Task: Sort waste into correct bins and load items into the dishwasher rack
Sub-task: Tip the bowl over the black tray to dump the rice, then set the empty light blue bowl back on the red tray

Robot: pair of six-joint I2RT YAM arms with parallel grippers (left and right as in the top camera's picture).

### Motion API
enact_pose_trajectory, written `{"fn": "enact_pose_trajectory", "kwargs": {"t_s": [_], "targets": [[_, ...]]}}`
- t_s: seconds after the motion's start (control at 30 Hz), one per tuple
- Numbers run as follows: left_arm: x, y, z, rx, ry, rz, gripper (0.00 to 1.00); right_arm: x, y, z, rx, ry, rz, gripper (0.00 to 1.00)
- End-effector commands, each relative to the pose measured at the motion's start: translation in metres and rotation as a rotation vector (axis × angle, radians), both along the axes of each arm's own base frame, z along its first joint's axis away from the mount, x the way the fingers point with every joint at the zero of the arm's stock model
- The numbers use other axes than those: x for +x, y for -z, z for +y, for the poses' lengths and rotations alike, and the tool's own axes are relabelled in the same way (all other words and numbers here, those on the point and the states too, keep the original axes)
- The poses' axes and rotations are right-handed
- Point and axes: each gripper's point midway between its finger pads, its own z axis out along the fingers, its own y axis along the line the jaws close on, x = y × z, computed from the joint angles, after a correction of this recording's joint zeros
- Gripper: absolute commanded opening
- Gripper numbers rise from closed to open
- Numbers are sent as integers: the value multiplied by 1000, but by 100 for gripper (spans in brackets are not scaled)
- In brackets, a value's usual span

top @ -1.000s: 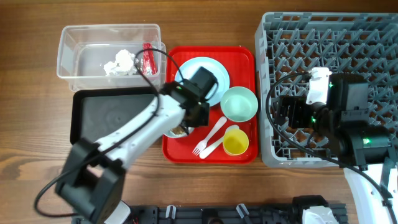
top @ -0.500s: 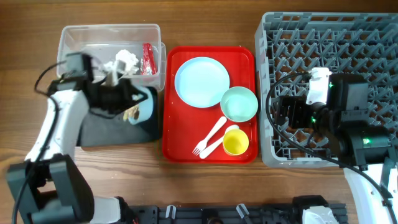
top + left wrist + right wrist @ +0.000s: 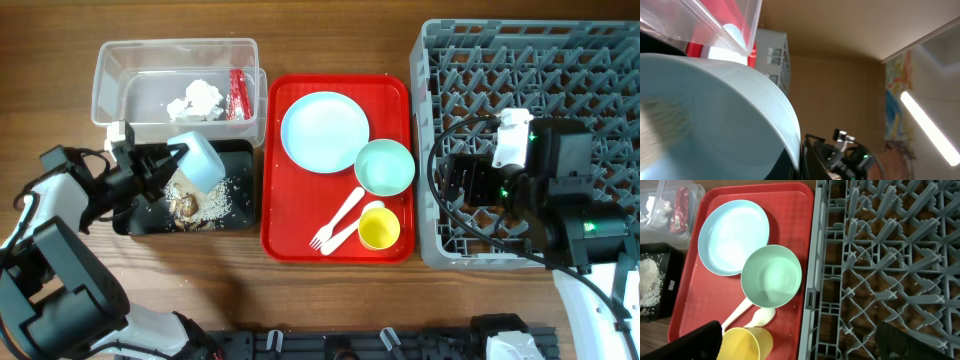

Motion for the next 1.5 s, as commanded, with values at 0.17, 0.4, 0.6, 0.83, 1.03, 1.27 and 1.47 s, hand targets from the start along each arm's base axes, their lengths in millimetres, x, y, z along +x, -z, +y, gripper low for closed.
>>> {"fn": "enact_pose_trajectory", "kwargs": {"t_s": [0.17,0.4,0.6,0.83,1.03,1.27,1.47], "targets": [[-1,-6,5,-78,-19,16,4,2,-8,2,4,-21,-22,100],[2,52,18,166,-63,276,4,2,-8,2,4,-22,-22,100],[2,-12,-12,26,42,-117,4,2,-8,2,4,-22,-22,100],[-17,3,-127,632,393,-185,4,2,-8,2,4,-22,-23,100],[-29,88,-197,1210,519,-106,4,2,-8,2,4,-22,-22,100],[-44,109,-233,1225,618,-141,37,2,-8,2,4,-22,-22,99],[-40,22,-266,1044,603,-305,49,2,-8,2,4,-22,-23,100]]}}
